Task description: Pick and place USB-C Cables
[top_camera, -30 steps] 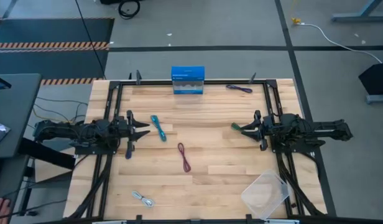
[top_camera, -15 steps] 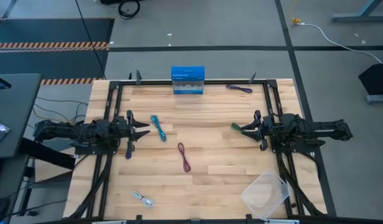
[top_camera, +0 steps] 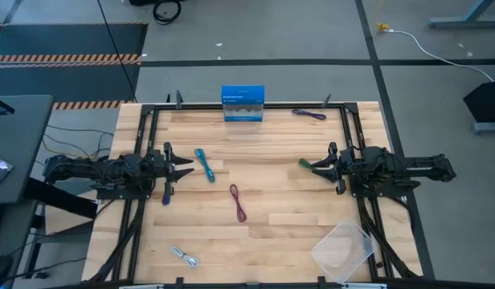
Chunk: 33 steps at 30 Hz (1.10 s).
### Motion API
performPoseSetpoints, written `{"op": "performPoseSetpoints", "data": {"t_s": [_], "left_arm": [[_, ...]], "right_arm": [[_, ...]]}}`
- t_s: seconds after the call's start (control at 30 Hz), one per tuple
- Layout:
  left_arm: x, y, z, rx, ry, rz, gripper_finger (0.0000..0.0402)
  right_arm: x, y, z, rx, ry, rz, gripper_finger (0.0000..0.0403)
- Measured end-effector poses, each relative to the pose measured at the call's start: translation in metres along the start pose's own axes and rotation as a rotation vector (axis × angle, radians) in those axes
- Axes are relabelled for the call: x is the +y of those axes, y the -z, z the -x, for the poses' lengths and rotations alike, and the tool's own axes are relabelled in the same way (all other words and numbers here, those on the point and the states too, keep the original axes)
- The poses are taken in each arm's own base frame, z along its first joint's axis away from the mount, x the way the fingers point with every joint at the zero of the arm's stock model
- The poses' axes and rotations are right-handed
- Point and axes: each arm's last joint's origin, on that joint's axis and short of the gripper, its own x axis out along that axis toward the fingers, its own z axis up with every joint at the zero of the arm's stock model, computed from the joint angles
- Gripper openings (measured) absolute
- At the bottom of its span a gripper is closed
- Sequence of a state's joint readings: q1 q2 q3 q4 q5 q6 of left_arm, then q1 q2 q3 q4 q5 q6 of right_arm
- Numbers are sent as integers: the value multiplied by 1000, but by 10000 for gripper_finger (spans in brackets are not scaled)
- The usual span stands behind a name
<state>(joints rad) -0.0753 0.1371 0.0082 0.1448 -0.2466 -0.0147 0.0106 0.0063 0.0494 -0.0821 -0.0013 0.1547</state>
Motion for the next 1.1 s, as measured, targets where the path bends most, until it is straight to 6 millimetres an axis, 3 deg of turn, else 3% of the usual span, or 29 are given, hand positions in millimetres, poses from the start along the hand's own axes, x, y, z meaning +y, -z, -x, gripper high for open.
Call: {"op": "performPoseSetpoints", "data": {"t_s": [0.5,0.77,0.9,1.1], "left_arm": [[0,0,0,0,0,-3,142],[0,-3,0,-27,-3,-181,142],[0,-3,0,-29,-2,-138,142],[0,-3,0,-29,1,87,142]], "right_arm": [[0,0,0,0,0,0,107],[0,0,0,0,0,0,107],[0,0,0,0,0,0,107],[0,0,0,0,0,0,107]]}}
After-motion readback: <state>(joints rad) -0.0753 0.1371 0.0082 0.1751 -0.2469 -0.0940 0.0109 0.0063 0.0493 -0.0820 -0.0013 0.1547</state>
